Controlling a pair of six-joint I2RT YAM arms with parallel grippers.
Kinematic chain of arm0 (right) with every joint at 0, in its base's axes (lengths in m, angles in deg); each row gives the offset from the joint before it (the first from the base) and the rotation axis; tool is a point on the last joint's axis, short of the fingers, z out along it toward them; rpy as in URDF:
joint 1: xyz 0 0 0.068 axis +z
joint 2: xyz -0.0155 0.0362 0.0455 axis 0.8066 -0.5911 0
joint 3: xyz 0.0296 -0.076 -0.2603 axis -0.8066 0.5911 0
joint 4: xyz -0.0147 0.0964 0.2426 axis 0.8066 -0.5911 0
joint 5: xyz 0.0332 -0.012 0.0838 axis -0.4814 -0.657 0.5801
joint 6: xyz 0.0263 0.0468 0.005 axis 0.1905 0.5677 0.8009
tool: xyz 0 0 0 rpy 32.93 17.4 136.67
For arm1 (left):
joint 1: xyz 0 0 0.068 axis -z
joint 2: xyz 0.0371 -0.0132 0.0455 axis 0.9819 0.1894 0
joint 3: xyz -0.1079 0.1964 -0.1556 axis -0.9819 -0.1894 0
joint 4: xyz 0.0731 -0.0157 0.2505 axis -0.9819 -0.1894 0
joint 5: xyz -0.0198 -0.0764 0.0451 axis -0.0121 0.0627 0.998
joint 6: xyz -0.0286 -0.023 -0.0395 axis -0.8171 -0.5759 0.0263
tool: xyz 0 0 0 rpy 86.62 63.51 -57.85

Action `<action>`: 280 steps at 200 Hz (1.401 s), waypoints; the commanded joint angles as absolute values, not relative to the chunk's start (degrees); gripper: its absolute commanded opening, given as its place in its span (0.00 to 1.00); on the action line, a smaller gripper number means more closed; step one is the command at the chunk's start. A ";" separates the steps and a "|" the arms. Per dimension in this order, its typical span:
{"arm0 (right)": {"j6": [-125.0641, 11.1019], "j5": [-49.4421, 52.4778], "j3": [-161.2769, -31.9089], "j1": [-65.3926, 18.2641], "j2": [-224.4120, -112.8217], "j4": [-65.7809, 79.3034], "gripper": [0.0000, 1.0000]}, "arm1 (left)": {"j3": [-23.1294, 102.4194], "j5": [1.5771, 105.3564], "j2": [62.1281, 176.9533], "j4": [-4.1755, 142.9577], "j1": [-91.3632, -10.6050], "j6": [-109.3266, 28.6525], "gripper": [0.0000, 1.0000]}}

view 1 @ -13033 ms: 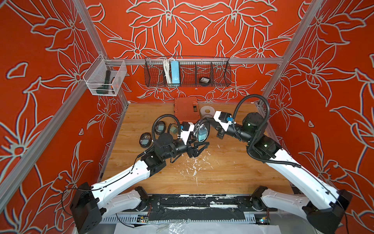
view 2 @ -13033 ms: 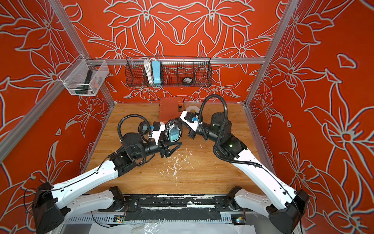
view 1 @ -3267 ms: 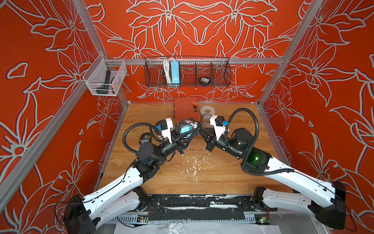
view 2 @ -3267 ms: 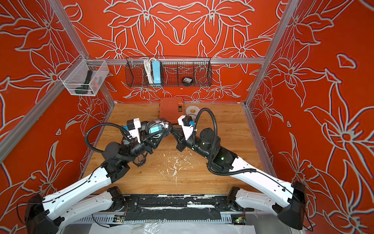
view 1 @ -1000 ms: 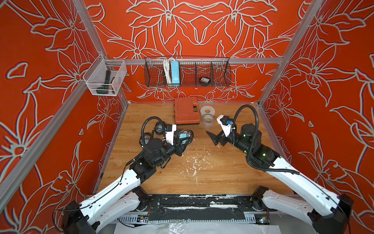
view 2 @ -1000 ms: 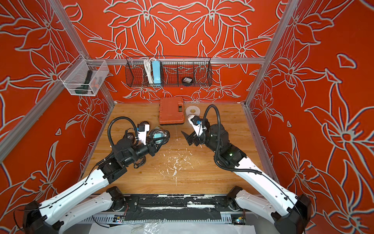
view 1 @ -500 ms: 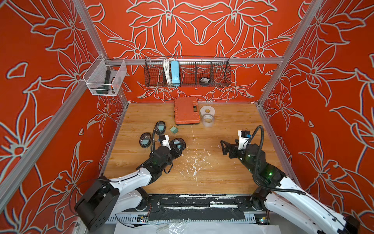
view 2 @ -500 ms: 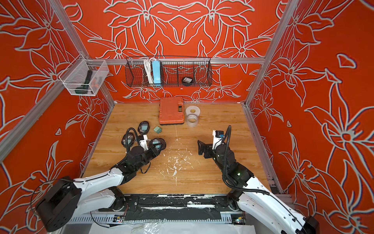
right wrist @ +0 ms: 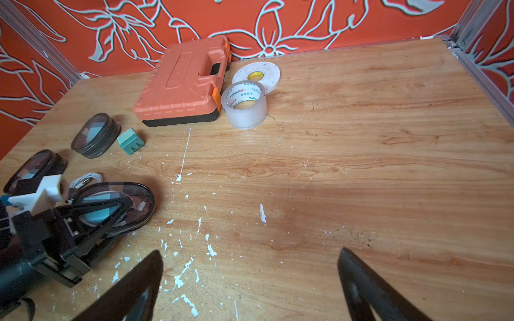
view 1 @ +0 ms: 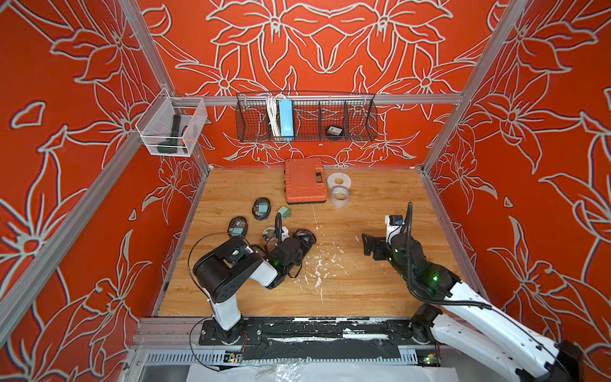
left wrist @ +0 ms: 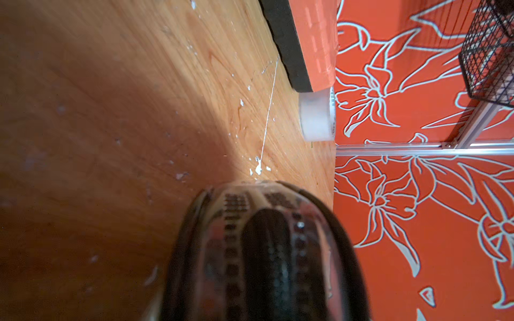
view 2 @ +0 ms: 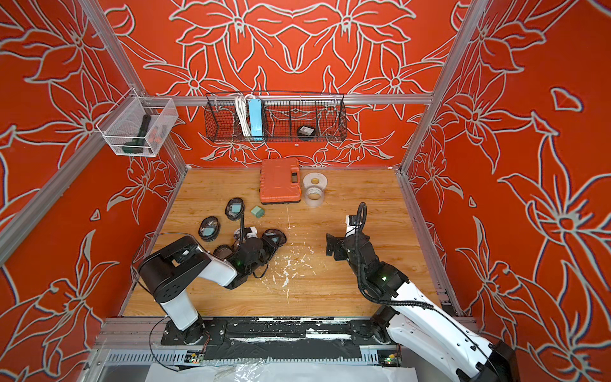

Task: Pack away charging kits
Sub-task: Place the storage bag at the center of the board.

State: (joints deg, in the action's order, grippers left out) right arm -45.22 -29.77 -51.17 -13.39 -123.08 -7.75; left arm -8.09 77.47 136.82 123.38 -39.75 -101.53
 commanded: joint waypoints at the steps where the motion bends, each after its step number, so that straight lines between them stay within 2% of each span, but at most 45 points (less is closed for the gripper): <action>1: -46.19 -32.19 -52.51 -13.78 -122.20 -8.99 0.98 | -6.04 83.99 137.38 122.24 -38.77 -105.90 0.00; 53: -47.54 -30.14 -52.54 -13.78 -121.26 -8.44 0.98 | 2.66 85.45 143.65 114.79 -38.59 -109.02 0.00; 108: -47.92 -29.99 -52.33 -13.78 -120.35 -9.01 0.98 | 11.77 85.02 150.04 108.77 -38.65 -109.45 0.08; 121: -47.82 -29.74 -52.17 -13.78 -119.70 -8.96 0.98 | 14.45 84.64 151.28 106.47 -38.65 -108.94 0.13; 127: -47.89 -29.48 -52.10 -13.78 -119.41 -8.84 0.98 | 15.25 84.51 151.60 106.02 -38.65 -108.54 0.18; 135: -47.82 -29.08 -52.09 -13.78 -119.09 -8.82 0.98 | 15.98 84.81 151.56 105.28 -38.54 -107.57 0.33; 143: -47.82 -28.76 -52.01 -13.78 -118.95 -8.84 0.98 | 16.83 86.23 150.67 102.91 -38.03 -106.96 0.61; 144: -47.82 -28.72 -52.01 -13.82 -118.91 -8.86 0.98 | 17.00 86.51 150.67 102.43 -37.82 -106.96 0.69; 145: -47.82 -28.65 -52.01 -13.80 -118.88 -8.86 0.98 | 17.13 86.78 150.56 101.97 -37.71 -106.92 0.83; 146: -47.78 -28.66 -52.05 -13.79 -118.92 -8.86 0.98 | 17.23 87.05 150.38 101.43 -37.65 -106.90 0.91; 148: -47.81 -28.56 -52.08 -13.82 -118.87 -8.84 0.98 | 17.51 87.38 150.07 100.54 -37.58 -106.82 0.98; 150: -47.82 -28.51 -52.09 -13.79 -118.86 -8.86 0.98 | 17.76 87.95 149.87 99.66 -37.38 -106.73 0.99; 209: -45.97 -28.33 -52.62 -13.78 -120.14 -9.02 0.98 | 15.28 90.10 139.71 83.82 -36.72 -111.89 1.00; 251: -40.90 -31.01 -51.70 -13.78 -117.52 -10.66 0.98 | 14.68 90.74 126.33 62.54 -36.85 -117.75 1.00; 280: -36.50 -30.49 -51.77 -13.78 -114.85 -11.91 0.98 | 10.27 89.81 115.43 55.68 -37.93 -117.93 1.00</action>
State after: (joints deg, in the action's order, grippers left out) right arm -42.38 -28.98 -51.22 -13.39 -116.88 -9.85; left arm 13.81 88.81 122.68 67.91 -36.98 -115.78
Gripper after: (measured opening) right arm 0.982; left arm 0.995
